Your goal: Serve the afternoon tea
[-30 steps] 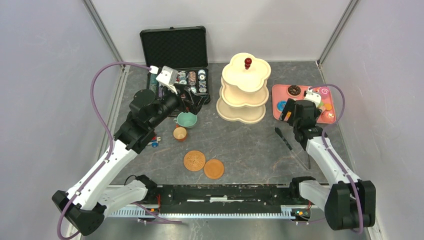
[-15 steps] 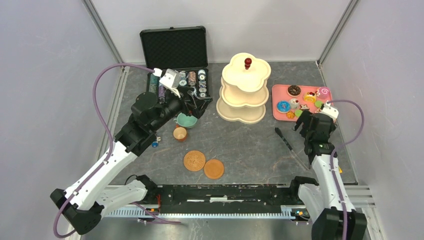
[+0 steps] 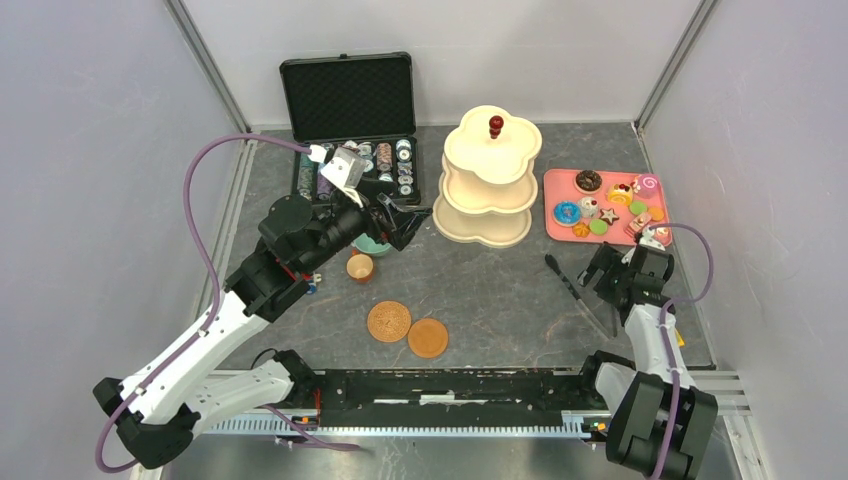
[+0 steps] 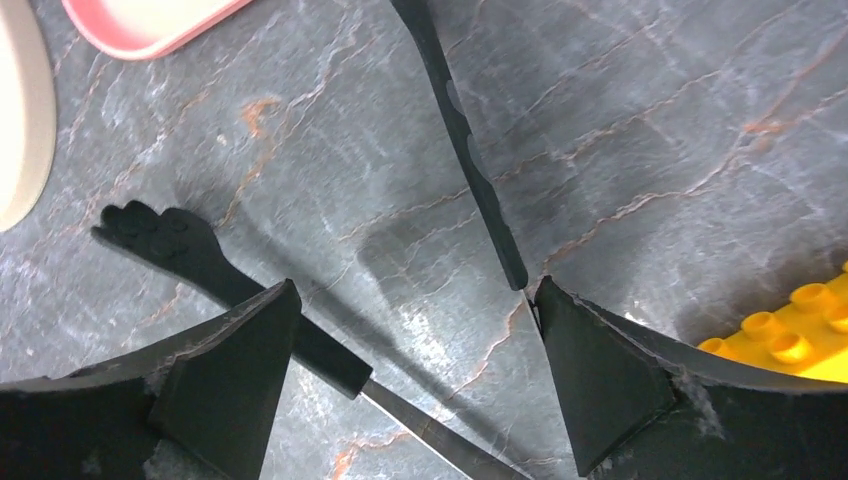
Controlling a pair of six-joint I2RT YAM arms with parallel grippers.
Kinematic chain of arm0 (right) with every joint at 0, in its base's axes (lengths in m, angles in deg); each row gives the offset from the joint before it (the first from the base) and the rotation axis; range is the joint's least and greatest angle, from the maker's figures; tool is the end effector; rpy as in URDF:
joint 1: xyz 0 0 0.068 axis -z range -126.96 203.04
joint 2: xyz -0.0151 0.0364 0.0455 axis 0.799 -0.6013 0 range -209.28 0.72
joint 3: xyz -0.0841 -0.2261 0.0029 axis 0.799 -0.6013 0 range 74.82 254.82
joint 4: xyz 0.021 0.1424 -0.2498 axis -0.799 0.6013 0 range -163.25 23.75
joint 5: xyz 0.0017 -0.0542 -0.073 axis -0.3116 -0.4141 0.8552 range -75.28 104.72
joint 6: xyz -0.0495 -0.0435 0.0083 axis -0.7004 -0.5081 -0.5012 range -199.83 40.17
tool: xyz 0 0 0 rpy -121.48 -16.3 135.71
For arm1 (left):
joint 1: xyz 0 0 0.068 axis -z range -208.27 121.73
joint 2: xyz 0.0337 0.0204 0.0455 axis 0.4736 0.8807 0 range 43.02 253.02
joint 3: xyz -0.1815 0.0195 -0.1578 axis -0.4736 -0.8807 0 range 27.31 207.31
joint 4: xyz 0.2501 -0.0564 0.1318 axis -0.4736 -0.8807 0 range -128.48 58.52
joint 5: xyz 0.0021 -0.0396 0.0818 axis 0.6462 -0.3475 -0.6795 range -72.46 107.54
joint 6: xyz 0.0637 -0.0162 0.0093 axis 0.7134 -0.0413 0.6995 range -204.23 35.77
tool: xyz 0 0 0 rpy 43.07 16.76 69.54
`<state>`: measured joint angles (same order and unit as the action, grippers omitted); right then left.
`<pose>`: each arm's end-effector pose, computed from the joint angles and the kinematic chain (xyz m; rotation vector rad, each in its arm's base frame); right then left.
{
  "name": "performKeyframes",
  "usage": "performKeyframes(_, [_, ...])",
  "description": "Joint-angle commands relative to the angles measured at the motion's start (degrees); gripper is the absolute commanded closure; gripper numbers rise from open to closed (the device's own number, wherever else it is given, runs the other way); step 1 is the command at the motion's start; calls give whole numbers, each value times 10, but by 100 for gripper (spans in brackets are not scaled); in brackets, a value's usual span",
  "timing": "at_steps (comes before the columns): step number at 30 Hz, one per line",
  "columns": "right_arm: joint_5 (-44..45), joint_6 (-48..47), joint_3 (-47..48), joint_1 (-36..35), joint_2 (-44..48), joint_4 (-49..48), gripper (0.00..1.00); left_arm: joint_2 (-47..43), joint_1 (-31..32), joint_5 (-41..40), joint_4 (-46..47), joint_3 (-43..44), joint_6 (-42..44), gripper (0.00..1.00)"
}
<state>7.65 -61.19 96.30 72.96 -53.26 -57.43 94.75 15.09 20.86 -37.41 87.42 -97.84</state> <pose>0.2192 -0.0725 0.1100 0.7421 2.2931 0.1386 0.1906 -0.1841 0.3997 0.4537 1.5214 -0.8303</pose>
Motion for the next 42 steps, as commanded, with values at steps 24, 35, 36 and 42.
performKeyframes(24, [-2, 125, -87, -266, 160, 25, 2, 10, 5, 0, 7, 5, 23, 0])
performKeyframes(35, [356, 201, -17, -620, 17, 43, 2, 43, 5, 15, -2, 18, 19, 0])
performKeyframes(36, [393, 211, -3, -651, -7, 52, 2, 46, 6, 15, -3, 20, 22, 0])
performKeyframes(42, [480, 201, 39, -745, -118, 32, 2, 60, 5, -12, -32, 43, 35, 0])
